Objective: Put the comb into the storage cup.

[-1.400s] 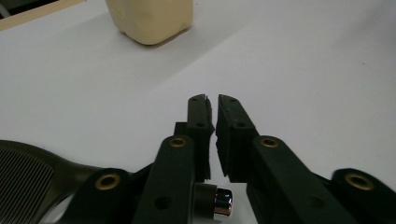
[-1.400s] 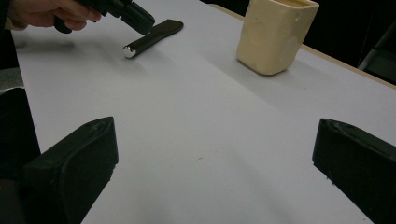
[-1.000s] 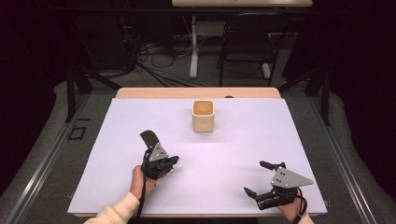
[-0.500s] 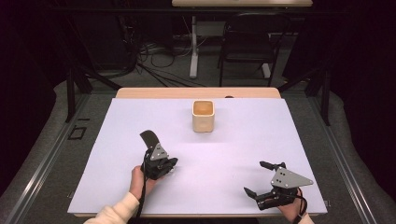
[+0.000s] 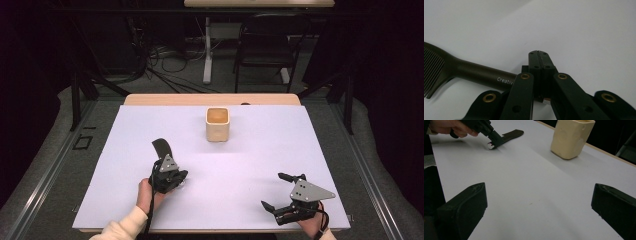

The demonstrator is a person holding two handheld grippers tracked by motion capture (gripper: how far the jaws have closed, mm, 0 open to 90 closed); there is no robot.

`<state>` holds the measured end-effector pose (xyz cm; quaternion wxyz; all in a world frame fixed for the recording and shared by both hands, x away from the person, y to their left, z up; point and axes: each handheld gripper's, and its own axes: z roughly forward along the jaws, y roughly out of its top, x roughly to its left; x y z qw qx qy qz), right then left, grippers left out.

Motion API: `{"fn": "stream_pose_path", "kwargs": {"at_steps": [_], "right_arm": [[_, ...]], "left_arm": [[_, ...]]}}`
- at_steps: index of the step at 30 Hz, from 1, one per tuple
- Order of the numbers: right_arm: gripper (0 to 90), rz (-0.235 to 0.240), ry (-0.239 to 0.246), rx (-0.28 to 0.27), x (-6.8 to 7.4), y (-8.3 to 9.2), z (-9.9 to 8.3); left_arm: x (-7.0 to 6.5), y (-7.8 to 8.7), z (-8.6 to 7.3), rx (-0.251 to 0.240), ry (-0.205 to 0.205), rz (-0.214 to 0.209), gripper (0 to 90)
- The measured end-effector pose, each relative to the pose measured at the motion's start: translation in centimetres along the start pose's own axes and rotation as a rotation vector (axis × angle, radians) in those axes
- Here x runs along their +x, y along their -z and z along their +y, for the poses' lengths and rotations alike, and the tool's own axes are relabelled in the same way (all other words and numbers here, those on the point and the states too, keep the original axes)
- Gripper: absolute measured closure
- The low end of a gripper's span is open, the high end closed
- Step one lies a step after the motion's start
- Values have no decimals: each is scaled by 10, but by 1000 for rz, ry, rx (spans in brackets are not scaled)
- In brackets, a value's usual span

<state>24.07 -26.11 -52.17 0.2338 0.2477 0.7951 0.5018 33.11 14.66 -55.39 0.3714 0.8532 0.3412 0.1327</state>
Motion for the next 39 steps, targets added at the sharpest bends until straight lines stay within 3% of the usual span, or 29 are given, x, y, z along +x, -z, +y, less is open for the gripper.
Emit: {"fn": "stream_pose_path", "kwargs": {"at_steps": [24, 29, 39], "right_arm": [[0, -4, 5, -4, 0, 0, 0], [0, -4, 5, -5, 0, 0, 0], [0, -4, 6, -5, 0, 0, 1]], "left_arm": [[3, 14, -10, 36, 15, -7, 900], [4, 15, -10, 50, 2, -4, 900], [8, 21, -14, 54, 14, 14, 900]]}}
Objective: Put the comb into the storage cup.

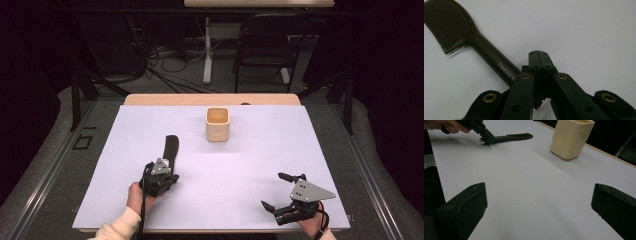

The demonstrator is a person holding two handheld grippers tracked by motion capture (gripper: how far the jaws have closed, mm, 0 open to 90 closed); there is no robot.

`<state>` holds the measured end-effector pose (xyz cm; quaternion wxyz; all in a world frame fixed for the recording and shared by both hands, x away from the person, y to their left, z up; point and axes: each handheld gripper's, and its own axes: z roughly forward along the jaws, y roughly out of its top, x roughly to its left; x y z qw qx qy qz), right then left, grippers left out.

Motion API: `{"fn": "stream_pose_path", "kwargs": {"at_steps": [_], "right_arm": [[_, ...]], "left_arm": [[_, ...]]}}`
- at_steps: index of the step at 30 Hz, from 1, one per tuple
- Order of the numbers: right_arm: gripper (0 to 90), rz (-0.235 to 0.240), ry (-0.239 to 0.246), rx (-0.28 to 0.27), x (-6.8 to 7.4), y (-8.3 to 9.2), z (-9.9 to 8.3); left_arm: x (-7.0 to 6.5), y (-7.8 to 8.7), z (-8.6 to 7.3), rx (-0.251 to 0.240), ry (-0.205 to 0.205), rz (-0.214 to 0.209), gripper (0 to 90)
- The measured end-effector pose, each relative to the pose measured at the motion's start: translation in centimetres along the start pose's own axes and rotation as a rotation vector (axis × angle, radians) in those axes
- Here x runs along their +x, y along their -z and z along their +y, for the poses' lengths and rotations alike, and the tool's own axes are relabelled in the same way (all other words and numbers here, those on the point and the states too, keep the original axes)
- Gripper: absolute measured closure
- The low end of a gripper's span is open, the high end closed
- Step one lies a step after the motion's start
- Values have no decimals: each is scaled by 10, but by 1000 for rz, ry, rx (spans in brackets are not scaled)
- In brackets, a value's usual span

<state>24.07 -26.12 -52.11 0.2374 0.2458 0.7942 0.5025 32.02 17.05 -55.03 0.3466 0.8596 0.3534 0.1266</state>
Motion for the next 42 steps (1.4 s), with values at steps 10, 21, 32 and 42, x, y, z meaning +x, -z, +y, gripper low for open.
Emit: {"fn": "stream_pose_path", "kwargs": {"at_steps": [10, 21, 32, 42], "right_arm": [[0, -1, 0, -1, 0, 0, 0], [0, -1, -2, 0, 0, 0, 0], [0, 1, -2, 0, 0, 0, 0], [0, 3, -3, -1, 0, 0, 0]], "left_arm": [[6, 8, -6, 5, 18, 21, 900], [11, 13, -10, 7, 31, 41, 900], [16, 17, -13, 8, 58, 58, 900], [22, 19, -15, 13, 71, 71, 900]]}}
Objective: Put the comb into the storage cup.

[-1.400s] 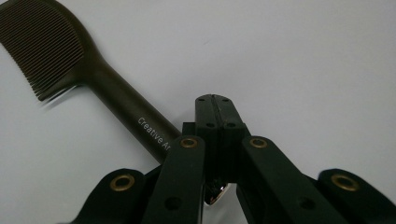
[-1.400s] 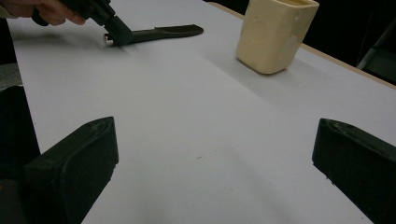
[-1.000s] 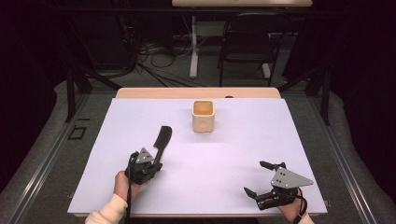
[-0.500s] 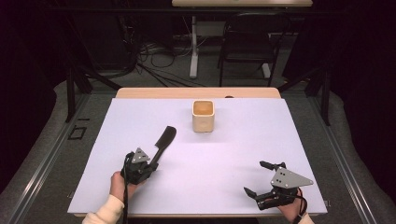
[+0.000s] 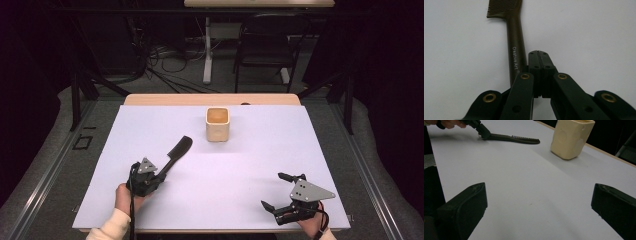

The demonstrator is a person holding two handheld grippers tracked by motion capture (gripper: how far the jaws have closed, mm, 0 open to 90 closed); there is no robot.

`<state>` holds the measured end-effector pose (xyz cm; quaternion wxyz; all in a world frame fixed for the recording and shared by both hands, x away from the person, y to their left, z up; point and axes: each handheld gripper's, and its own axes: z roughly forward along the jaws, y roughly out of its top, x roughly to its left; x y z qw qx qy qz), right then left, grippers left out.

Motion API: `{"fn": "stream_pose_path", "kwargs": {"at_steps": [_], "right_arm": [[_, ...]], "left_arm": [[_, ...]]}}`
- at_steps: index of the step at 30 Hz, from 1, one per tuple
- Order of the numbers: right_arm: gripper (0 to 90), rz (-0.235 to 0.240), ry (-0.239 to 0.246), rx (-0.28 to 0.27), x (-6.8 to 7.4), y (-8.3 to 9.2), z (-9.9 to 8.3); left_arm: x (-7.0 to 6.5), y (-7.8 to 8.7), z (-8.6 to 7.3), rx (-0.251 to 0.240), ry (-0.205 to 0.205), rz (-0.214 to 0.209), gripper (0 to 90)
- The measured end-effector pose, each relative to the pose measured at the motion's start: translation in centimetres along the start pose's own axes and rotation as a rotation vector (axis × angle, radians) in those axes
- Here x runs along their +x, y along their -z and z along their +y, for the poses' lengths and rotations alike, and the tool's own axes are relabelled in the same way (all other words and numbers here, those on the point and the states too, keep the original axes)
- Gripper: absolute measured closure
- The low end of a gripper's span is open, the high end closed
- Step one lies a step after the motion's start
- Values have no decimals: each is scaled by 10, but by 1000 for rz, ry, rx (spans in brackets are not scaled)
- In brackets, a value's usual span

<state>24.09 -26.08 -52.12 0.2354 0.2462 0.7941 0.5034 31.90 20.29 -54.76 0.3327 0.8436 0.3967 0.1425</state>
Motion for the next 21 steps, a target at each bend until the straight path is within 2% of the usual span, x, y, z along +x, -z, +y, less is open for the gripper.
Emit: {"fn": "stream_pose_path", "kwargs": {"at_steps": [21], "right_arm": [[0, 4, -2, 1, 0, 0, 0]], "left_arm": [[13, 0, -2, 20, 9, 57, 900]]}}
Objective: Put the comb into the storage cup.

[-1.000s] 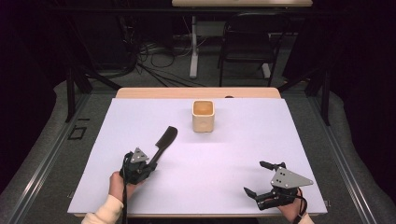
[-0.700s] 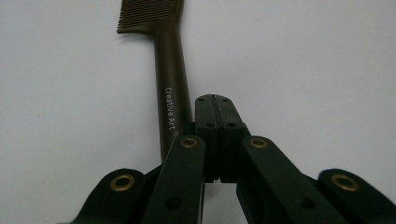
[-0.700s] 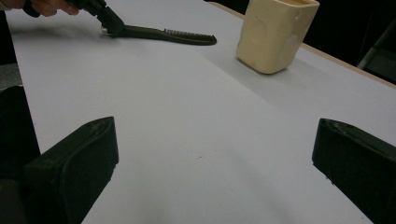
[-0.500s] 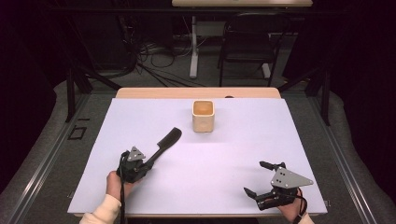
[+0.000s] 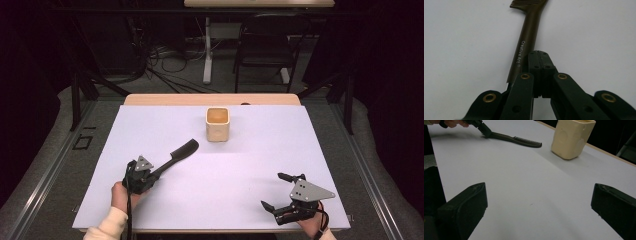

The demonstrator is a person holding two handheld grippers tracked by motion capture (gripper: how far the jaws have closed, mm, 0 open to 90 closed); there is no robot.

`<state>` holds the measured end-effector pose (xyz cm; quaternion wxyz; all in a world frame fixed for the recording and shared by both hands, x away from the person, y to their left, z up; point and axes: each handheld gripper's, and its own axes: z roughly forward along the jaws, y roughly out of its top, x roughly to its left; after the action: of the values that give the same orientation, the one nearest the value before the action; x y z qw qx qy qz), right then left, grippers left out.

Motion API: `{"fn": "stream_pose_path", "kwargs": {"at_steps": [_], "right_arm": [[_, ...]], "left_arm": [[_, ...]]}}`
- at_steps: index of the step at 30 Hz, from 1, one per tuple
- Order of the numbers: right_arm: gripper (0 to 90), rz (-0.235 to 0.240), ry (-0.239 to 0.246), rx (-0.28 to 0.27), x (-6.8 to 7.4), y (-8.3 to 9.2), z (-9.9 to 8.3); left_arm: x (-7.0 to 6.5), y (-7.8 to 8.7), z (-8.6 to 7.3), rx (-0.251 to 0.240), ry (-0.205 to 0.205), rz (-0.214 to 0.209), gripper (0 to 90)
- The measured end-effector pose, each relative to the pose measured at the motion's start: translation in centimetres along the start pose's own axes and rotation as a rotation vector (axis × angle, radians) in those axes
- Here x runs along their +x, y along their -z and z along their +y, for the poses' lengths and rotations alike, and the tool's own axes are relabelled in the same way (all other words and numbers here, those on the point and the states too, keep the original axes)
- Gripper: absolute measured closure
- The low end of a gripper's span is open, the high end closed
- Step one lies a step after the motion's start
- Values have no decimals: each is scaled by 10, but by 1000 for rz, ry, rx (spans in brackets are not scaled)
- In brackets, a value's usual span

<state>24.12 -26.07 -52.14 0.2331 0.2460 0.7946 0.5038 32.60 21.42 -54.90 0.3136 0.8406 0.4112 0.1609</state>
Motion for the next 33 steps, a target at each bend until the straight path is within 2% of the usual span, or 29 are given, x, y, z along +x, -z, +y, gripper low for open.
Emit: {"fn": "stream_pose_path", "kwargs": {"at_steps": [8, 14, 18, 21, 22, 24, 26, 33], "right_arm": [[0, 5, 0, -2, 0, 0, 0], [0, 6, -5, 4, 0, 0, 0], [0, 3, -4, 5, 0, 0, 0], [0, 3, -1, 6, 0, 0, 0], [0, 3, -2, 7, 0, 0, 0], [0, 2, -5, 7, 0, 0, 0], [0, 3, -8, 6, 0, 0, 0], [0, 6, -9, 3, 0, 0, -1]], "left_arm": [[4, 0, 0, 4, -2, 18, 900], [-4, 5, 3, -17, -28, -14, 883], [-9, 9, 6, -63, -69, -37, 761], [-9, 12, 8, -72, -80, -43, 658], [-9, 13, 9, -75, -72, -43, 608], [-9, 13, 11, -63, -76, -28, 500], [-10, 14, 13, -54, -92, 7, 422], [-6, 10, 17, 8, -106, 7, 249]]}}
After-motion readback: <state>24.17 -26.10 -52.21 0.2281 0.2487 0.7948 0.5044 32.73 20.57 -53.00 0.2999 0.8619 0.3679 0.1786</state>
